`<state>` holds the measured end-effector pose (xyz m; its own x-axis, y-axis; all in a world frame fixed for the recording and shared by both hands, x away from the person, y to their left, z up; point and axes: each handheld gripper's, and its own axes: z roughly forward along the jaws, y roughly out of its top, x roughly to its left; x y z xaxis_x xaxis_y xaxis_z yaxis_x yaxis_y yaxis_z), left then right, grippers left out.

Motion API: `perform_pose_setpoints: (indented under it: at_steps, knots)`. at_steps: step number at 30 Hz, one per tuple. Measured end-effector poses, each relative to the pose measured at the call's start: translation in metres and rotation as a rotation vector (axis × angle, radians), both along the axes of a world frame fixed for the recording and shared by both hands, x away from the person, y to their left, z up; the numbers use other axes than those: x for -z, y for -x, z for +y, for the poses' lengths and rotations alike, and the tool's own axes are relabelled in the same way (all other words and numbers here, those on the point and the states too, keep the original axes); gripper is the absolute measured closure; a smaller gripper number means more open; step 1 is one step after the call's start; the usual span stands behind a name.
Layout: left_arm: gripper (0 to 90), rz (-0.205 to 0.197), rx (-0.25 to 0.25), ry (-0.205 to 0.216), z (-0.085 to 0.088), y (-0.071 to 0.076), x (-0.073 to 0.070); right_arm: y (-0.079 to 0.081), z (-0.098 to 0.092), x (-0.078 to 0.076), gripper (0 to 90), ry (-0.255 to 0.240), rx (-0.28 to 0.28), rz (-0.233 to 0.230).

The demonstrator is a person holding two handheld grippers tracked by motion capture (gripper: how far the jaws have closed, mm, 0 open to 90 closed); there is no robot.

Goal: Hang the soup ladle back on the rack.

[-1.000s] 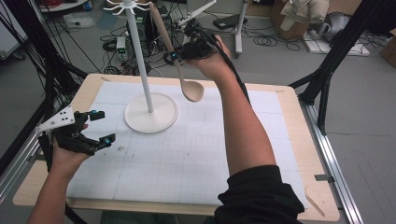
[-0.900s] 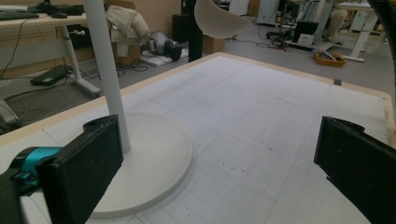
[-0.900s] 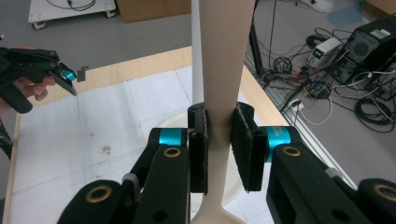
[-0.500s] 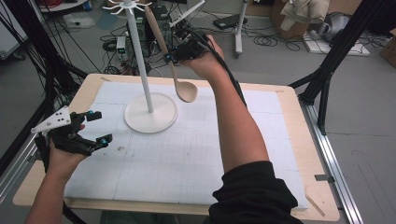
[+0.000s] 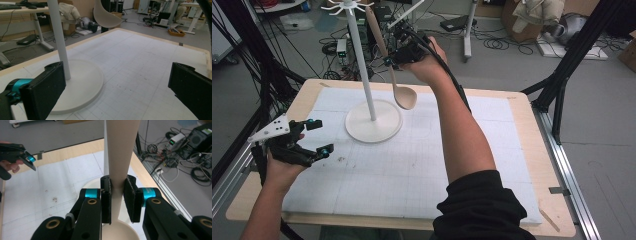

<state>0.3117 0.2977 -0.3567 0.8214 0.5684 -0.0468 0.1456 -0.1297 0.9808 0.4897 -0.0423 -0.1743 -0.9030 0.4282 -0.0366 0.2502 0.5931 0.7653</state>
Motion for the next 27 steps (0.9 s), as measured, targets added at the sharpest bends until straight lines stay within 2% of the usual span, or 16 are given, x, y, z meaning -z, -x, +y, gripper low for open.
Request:
perform_pose_setpoints:
  at_steps: [2, 6, 13, 14, 15, 16, 19, 21, 23, 27]
  knots:
    - [1.7, -0.002, 0.000, -0.007, 0.000, 0.001, 0.000, 0.000, 0.000, -0.001, 77.8, -0.005, 0.005, 0.007]
    - [1.7, -0.005, -0.001, -0.006, 0.001, 0.002, -0.001, -0.001, 0.002, 0.001, 77.7, 0.021, 0.031, 0.012]
    - [1.7, -0.002, -0.003, -0.007, 0.002, 0.002, -0.001, -0.002, 0.004, 0.002, 76.3, 0.018, 0.024, 0.023]
    - [1.7, -0.002, -0.004, -0.008, 0.002, 0.002, -0.001, -0.002, 0.004, 0.003, 73.3, 0.022, 0.018, 0.020]
    - [1.7, -0.003, -0.003, -0.008, 0.002, 0.002, -0.001, -0.001, 0.003, 0.002, 66.2, 0.020, 0.006, 0.013]
    - [1.7, -0.003, -0.001, -0.005, 0.001, 0.002, -0.001, 0.000, 0.001, 0.001, 62.2, 0.005, 0.010, 0.014]
    - [1.7, -0.001, 0.001, -0.012, 0.001, 0.002, -0.002, 0.001, -0.009, 0.001, 54.4, -0.017, 0.026, 0.019]
    - [1.7, -0.001, 0.000, -0.010, 0.000, 0.003, -0.002, 0.003, -0.017, 0.001, 51.9, -0.022, 0.042, 0.027]
    - [1.7, -0.002, 0.001, -0.012, -0.001, 0.003, -0.002, 0.006, -0.026, 0.002, 51.5, -0.049, 0.042, 0.031]
    - [1.7, 0.000, 0.006, -0.017, -0.004, 0.003, -0.002, 0.017, -0.047, 0.005, 45.9, -0.065, 0.049, 0.017]
